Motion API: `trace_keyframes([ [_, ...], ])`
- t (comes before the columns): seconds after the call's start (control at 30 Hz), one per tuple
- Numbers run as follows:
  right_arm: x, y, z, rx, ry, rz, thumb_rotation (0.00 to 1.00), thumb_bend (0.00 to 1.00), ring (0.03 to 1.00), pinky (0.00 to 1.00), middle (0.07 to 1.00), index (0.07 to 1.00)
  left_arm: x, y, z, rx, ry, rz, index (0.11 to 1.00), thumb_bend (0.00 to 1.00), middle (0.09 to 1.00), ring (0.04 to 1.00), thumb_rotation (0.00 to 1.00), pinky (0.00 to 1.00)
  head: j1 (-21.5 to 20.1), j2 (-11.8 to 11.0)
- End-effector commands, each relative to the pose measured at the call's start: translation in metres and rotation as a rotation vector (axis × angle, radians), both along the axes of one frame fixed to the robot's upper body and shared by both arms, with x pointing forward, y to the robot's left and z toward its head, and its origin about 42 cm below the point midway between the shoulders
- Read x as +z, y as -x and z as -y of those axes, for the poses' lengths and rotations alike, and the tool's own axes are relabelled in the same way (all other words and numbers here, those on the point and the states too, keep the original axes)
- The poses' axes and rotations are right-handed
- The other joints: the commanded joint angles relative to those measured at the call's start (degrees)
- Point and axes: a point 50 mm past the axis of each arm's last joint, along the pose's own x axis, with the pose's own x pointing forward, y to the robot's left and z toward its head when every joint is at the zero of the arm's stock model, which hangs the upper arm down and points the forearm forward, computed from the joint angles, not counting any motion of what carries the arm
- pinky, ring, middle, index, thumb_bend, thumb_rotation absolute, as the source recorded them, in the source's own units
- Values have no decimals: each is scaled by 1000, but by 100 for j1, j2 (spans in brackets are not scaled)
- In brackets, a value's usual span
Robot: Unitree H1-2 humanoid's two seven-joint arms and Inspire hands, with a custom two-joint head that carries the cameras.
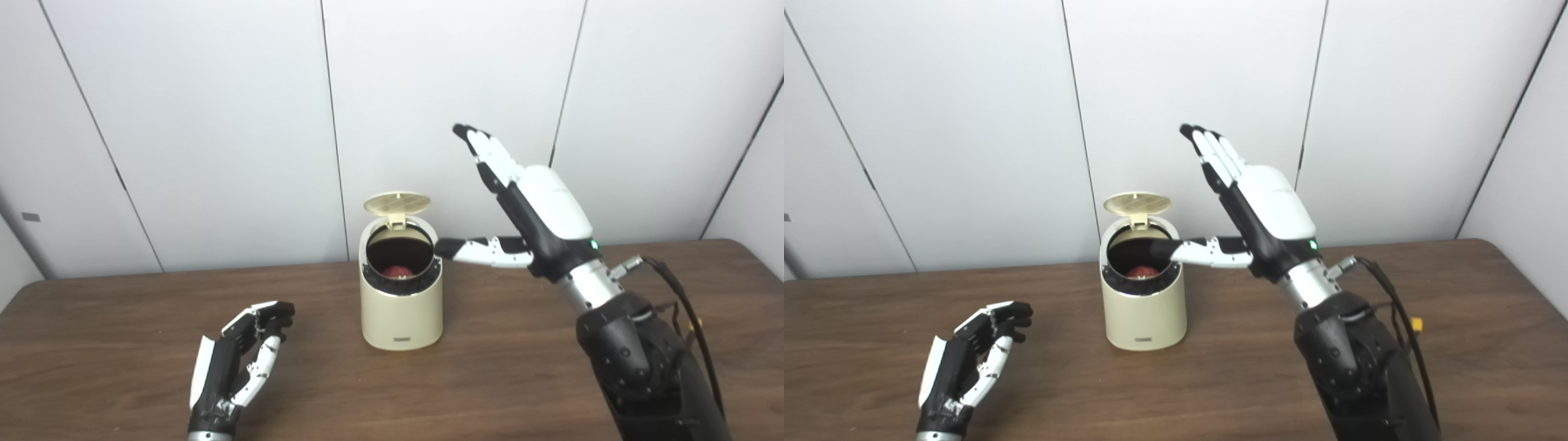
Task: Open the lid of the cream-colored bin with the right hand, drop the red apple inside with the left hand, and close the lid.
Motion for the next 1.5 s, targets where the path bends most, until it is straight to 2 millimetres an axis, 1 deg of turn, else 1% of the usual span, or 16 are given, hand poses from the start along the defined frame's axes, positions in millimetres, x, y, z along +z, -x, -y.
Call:
trace_keyframes([
  [0.0,19,-5,-3,-5,54,32,952,815,1000,873,1000,995,3,3,9,-16,10,45,675,228,686,666,432,583,-15,12],
  [0.07,26,-12,-9,-11,107,17,975,837,1000,905,1000,995,2,3,11,-22,13,42,672,248,685,666,445,581,-30,19],
  [0.13,33,-17,-15,-13,148,-2,993,859,1000,925,998,982,2,3,12,-21,1,45,672,248,686,665,462,577,-15,25],
  [0.33,51,-35,-30,0,222,-58,948,877,993,917,955,931,3,5,16,-15,-34,57,663,251,678,651,502,558,3,35],
  [0.4,53,-41,-34,4,242,-95,927,877,992,920,949,926,3,6,17,-17,-37,56,663,252,678,652,515,560,5,33],
  [0.47,54,-46,-36,4,265,-124,935,891,980,894,942,918,3,6,18,-20,-37,56,662,248,678,655,519,565,16,31],
  [0.6,55,-55,-44,3,308,-180,937,908,962,885,921,901,4,7,19,-23,-47,62,664,239,680,659,529,570,21,46],
  [0.67,55,-59,-47,-6,326,-200,938,913,952,872,914,896,4,7,19,-21,-44,62,660,240,677,658,517,569,29,46],
  [0.77,51,-63,-51,0,336,-221,931,892,947,858,910,885,4,7,20,-15,-46,64,656,234,676,658,511,566,53,51],
  [0.97,44,-68,-56,18,358,-252,944,891,957,868,927,903,6,9,19,-5,-53,74,651,232,670,652,523,558,38,65],
  [1.07,42,-69,-59,7,387,-252,958,886,955,848,932,904,7,8,19,-5,-44,78,647,222,666,649,483,557,37,80],
  [1.23,39,-67,-60,-1,408,-238,969,889,924,802,891,862,8,9,19,4,-54,85,643,216,659,641,481,547,30,113],
  [1.3,39,-64,-59,-3,416,-231,986,890,912,795,877,851,8,9,19,3,-48,85,643,217,659,641,483,549,27,126],
  [1.47,36,-52,-56,15,392,-213,983,891,881,776,832,817,9,9,18,0,-47,86,644,220,658,641,470,548,35,156],
])
